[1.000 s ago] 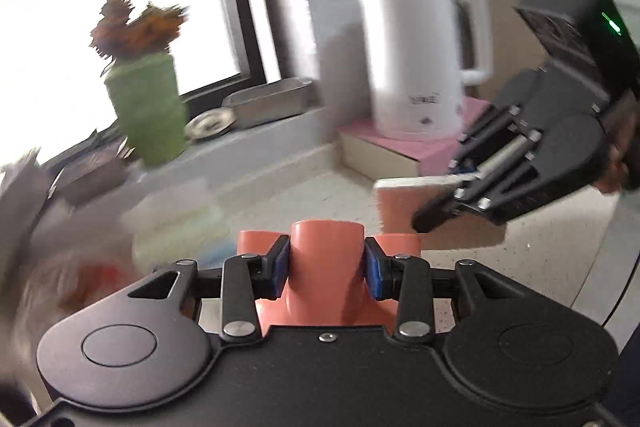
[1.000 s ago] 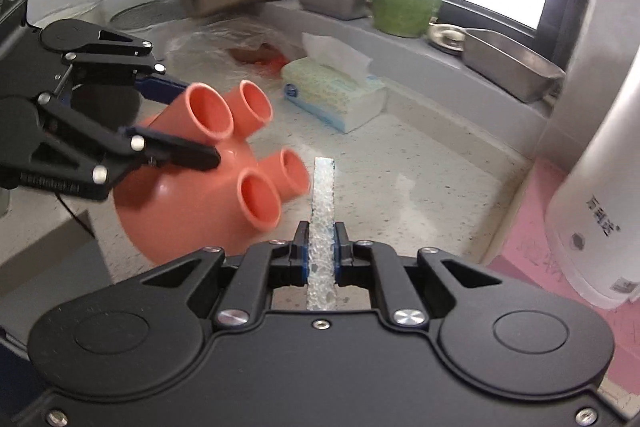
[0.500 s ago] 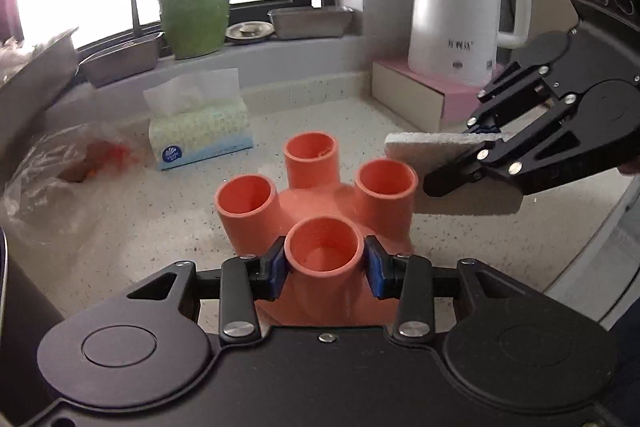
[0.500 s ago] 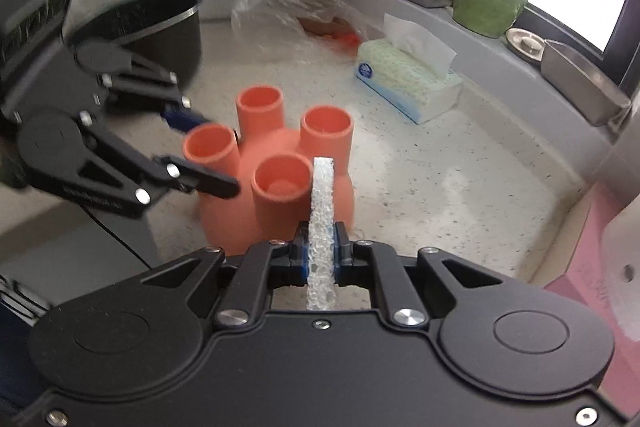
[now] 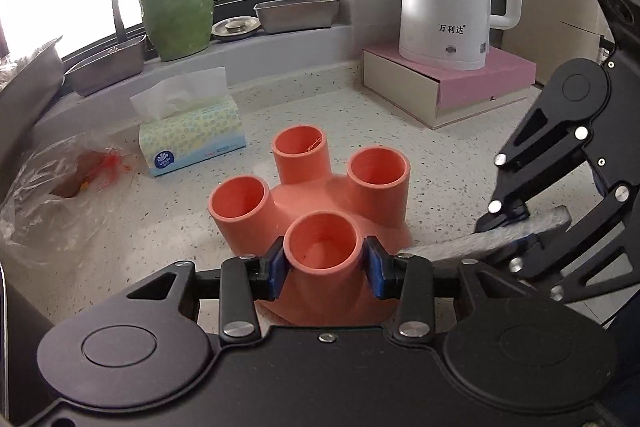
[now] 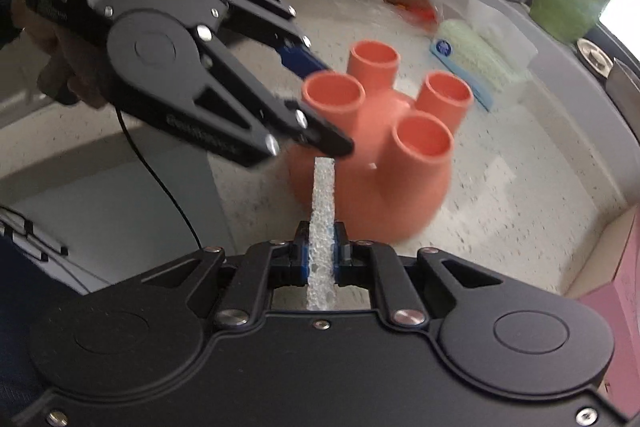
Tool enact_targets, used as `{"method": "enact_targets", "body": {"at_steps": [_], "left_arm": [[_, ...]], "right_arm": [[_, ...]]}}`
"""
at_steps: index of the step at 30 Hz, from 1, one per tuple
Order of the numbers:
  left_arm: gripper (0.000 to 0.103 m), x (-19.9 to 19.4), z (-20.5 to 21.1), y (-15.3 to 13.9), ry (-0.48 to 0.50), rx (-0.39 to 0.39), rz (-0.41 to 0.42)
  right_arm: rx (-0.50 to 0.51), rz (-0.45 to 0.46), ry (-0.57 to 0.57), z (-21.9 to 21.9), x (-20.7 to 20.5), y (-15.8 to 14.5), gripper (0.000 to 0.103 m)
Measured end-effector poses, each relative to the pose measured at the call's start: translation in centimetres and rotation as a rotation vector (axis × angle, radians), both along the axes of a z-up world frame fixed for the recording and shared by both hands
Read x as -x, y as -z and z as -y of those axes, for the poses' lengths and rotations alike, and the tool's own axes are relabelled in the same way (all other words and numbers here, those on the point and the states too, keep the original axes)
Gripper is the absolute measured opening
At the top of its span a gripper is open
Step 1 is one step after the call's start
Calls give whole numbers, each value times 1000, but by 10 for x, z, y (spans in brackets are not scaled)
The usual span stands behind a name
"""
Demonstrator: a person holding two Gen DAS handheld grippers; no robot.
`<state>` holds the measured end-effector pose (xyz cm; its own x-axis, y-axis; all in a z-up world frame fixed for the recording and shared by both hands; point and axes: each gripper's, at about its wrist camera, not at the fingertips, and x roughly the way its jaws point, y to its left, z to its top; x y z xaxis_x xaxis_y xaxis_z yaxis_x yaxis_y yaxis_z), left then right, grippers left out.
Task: Clean bowl
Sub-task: 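Turn the bowl feet-up with the left gripper while the right gripper scrubs the feet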
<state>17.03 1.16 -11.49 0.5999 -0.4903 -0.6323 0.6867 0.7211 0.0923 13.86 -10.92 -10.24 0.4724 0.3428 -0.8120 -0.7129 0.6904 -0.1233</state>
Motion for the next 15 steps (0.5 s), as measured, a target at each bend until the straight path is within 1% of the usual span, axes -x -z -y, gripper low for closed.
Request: {"method": "enact_targets", "body": {"at_steps": [4, 8, 12, 15], "left_arm": [[40, 2, -1, 0, 8, -2, 1], [40, 2, -2, 0, 15, 0, 4], [40, 3, 0, 1, 23, -10, 13], [41, 4, 2, 1, 30, -23, 17]], "right_arm": [[-16, 16, 17, 3, -2, -10, 11], [-43, 51, 71, 17, -10, -36, 11], [-108, 23, 96, 18, -22, -55, 11], [-151, -9, 115, 12, -32, -58, 11]]}}
